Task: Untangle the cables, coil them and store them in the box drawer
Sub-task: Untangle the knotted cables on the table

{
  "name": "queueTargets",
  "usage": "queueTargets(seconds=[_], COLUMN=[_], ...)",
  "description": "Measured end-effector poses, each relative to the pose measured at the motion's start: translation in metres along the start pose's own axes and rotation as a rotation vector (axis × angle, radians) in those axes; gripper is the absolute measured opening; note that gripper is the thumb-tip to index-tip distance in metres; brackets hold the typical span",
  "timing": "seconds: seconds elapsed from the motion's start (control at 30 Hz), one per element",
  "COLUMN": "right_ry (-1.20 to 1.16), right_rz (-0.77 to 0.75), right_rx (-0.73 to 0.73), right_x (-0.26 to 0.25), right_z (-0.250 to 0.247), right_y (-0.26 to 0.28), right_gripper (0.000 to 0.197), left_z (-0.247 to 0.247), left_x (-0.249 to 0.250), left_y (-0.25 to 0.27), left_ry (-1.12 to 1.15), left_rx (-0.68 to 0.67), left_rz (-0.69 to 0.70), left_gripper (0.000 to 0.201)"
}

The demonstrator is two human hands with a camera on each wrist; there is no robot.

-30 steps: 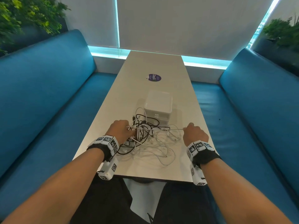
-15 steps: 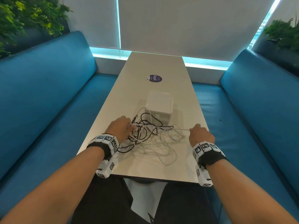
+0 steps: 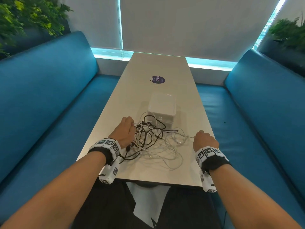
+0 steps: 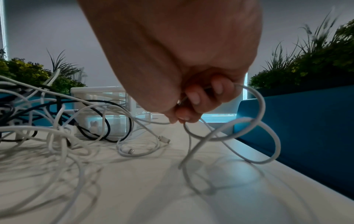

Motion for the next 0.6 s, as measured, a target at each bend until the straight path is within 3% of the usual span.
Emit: queueTargets(seconds=[0.1, 0.33, 0.47, 0.6], right_ry=[-0.021, -0.231, -0.232, -0.203], right_rz=[-0.027, -0.170, -0.262, -0.261], right_rx=[0.018, -0.003, -0.040, -0.091], right_x=[-0.001, -0.022, -0.031, -0.034], right_z=[0.001, 0.005, 0.010, 0.015], right_y=[0.000, -0.001, 0.000, -0.001], right_gripper=[0.018, 0.037, 0.033, 0.029], left_z=[-0.007, -0.006, -0.013, -0.011], left_x=[-0.009, 0.001, 0.019, 0.057], left_y=[-0.010, -0.011, -0.007, -0.005], left_ry=[-0.024, -0.107, -0.235, -0.257], left_rx=[0.103, 0.104, 0.273, 0.314], left_rz=[0.007, 0.055, 0.091, 0.218], left_gripper=[0.017, 0.026, 0.030, 0.040])
Point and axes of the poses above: each hand's wrist, its own y-axis away from the middle knuckle, its own z-axis out of the palm, x = y × z, the point moved 5 cm from there along -y, towards the middle knuckle, and after that the axes turned 2 degrees about -y, right-handed, at the moved point
